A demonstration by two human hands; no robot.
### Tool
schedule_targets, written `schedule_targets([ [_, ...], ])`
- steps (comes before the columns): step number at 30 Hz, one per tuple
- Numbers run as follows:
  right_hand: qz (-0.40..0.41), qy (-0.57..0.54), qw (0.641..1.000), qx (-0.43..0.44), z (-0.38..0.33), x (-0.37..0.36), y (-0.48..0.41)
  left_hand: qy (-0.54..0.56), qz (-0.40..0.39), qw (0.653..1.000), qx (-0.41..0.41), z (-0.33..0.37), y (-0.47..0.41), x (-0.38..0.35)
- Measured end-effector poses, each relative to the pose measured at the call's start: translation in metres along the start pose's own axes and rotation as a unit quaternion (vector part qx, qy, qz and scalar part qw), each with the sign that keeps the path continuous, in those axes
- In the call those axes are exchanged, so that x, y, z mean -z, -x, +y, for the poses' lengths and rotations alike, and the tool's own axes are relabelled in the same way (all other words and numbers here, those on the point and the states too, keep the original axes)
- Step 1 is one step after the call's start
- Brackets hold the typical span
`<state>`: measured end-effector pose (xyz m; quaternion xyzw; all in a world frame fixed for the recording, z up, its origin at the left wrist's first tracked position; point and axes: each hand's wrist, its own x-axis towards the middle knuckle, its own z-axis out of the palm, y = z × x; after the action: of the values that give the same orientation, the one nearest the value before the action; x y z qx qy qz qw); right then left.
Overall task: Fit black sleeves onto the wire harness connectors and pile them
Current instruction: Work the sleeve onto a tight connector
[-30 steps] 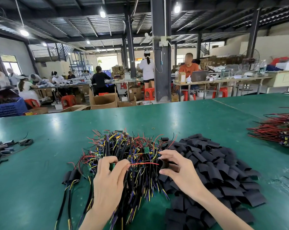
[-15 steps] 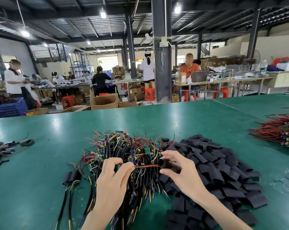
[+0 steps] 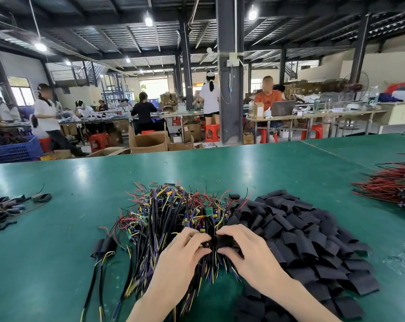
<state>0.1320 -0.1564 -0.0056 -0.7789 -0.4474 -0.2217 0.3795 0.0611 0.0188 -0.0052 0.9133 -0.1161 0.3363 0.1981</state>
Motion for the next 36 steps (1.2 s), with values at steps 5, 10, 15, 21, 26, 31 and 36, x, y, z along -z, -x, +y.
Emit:
schedule_targets([
  [5, -0.019, 0.043, 0.998, 0.045, -0.004, 0.001, -0.002, 0.15, 0.013, 0.98, 0.128, 0.006, -0.002, 0.003],
  [10, -0.025, 0.042, 0.998, 0.05, -0.003, 0.003, -0.003, 0.225, -0.033, 0.955, 0.19, 0.004, -0.004, 0.008],
  [15, -0.025, -0.035, 0.999, -0.03, 0.003, 0.003, -0.005, 0.25, -0.042, 0.947, 0.198, -0.001, -0.004, 0.011],
  [21, -0.051, -0.035, 0.998, -0.03, 0.006, 0.003, -0.004, 0.25, -0.037, 0.947, 0.201, 0.001, -0.004, 0.012],
  [26, -0.047, -0.039, 0.998, -0.021, 0.008, 0.003, -0.004, 0.246, -0.036, 0.948, 0.199, 0.004, -0.005, 0.013],
  [31, -0.06, -0.07, 0.995, -0.032, 0.01, 0.002, -0.004, 0.239, -0.068, 0.949, 0.192, 0.006, -0.005, 0.014],
  [36, -0.085, -0.08, 0.993, -0.03, 0.008, 0.003, -0.005, 0.229, -0.062, 0.948, 0.211, 0.006, -0.006, 0.013],
])
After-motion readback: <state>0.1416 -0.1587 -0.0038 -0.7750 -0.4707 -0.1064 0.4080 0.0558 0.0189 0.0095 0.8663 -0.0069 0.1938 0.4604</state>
